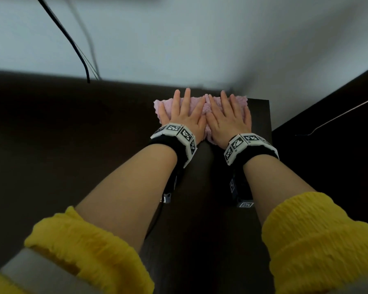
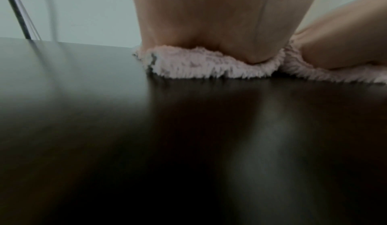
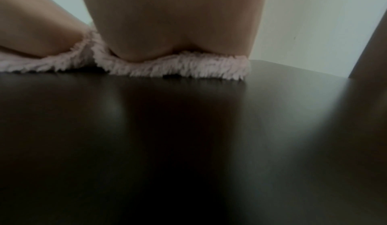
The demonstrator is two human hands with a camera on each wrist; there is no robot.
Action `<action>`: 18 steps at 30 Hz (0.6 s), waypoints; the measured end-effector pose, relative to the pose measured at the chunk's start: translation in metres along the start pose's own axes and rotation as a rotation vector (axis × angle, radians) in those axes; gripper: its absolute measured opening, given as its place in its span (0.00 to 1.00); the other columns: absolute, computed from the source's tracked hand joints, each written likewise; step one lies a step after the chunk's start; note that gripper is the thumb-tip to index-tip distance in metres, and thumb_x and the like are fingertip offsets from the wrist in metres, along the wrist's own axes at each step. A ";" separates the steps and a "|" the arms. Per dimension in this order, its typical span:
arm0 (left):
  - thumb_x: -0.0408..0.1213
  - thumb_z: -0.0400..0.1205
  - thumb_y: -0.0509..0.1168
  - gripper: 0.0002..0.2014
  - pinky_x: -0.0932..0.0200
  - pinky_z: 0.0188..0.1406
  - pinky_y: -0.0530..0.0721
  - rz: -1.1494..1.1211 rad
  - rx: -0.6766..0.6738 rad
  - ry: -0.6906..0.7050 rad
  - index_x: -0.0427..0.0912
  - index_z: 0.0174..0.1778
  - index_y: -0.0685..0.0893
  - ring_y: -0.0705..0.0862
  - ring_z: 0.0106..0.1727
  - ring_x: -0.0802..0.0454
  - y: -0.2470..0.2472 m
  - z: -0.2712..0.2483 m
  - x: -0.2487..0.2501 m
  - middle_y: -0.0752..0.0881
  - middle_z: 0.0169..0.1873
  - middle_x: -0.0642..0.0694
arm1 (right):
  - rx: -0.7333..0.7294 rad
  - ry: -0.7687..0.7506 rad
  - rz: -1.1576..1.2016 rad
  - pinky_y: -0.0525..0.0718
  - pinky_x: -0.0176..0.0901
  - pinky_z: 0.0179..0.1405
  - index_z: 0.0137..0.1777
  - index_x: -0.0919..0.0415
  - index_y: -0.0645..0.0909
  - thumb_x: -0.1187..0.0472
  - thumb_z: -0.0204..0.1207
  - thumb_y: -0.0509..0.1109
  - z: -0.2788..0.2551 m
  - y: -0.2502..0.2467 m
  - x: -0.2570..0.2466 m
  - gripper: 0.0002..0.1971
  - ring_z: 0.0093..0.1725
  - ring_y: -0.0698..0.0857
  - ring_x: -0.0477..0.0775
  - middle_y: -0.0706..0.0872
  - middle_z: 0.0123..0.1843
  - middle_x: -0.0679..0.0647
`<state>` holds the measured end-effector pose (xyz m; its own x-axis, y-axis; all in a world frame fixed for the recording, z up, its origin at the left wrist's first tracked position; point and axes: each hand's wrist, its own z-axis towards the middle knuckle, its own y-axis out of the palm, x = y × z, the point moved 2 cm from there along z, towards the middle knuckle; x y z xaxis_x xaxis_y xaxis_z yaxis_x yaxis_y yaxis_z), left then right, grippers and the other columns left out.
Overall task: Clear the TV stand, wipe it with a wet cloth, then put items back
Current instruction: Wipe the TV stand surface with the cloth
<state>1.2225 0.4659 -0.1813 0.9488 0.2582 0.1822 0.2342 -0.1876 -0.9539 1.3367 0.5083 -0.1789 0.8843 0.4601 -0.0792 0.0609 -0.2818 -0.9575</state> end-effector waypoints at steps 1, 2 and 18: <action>0.51 0.87 0.39 0.25 0.27 0.76 0.37 0.000 -0.002 0.000 0.62 0.82 0.45 0.34 0.83 0.42 -0.001 0.007 0.001 0.38 0.84 0.47 | 0.012 -0.006 0.005 0.40 0.64 0.80 0.83 0.43 0.36 0.43 0.79 0.54 0.006 -0.002 0.003 0.38 0.84 0.37 0.57 0.37 0.86 0.53; 0.51 0.87 0.39 0.25 0.25 0.74 0.36 0.014 -0.007 0.012 0.61 0.82 0.45 0.34 0.83 0.40 0.000 0.014 0.001 0.39 0.84 0.46 | 0.020 -0.007 0.009 0.40 0.64 0.80 0.83 0.42 0.37 0.43 0.79 0.54 0.012 -0.003 0.006 0.37 0.84 0.37 0.57 0.37 0.86 0.53; 0.55 0.86 0.39 0.26 0.24 0.72 0.35 0.055 -0.053 0.044 0.63 0.82 0.45 0.35 0.83 0.41 0.004 0.017 0.036 0.38 0.84 0.49 | -0.066 0.003 0.162 0.33 0.59 0.80 0.80 0.29 0.42 0.37 0.82 0.42 0.016 -0.007 0.063 0.26 0.83 0.33 0.51 0.37 0.86 0.47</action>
<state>1.2536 0.4903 -0.1825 0.9687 0.2040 0.1411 0.1910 -0.2508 -0.9490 1.3843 0.5529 -0.1812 0.8866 0.4012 -0.2302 -0.0527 -0.4069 -0.9120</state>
